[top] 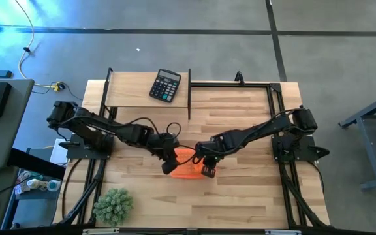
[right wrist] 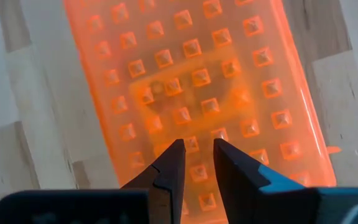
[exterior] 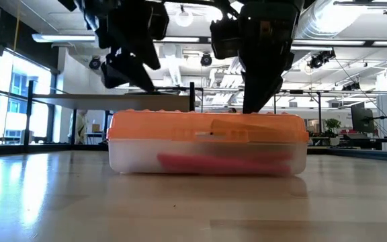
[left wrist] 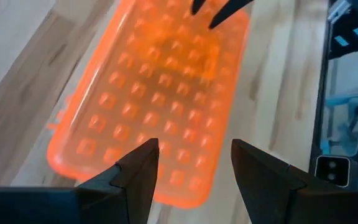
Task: Pack school essentials
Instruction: Close the school supply box
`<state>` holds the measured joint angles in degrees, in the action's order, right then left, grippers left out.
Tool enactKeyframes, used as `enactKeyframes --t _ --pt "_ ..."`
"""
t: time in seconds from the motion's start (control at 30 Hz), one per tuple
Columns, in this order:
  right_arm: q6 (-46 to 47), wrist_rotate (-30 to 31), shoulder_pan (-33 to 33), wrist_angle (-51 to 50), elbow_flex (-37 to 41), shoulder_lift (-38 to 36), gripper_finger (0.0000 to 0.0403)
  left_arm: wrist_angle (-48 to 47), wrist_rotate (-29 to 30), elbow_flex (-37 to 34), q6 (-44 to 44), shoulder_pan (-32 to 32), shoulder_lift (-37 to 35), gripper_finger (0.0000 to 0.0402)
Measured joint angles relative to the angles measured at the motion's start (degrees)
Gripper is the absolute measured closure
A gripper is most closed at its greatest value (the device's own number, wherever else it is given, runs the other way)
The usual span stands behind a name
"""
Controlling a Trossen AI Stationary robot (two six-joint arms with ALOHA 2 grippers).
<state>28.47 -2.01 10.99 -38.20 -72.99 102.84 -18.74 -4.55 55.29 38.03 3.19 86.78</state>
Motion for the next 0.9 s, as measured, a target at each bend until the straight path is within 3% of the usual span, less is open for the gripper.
enactKeyframes --t 0.2,0.9 --pt "0.00 -0.20 -0.09 -0.22 0.00 0.03 0.0324 1.66 2.61 -0.07 -1.76 0.36 2.85 0.0211" --pt "1.29 -1.06 -1.08 -1.25 -0.01 0.17 0.0324 2.53 2.24 0.05 -0.91 0.34 7.82 0.0211"
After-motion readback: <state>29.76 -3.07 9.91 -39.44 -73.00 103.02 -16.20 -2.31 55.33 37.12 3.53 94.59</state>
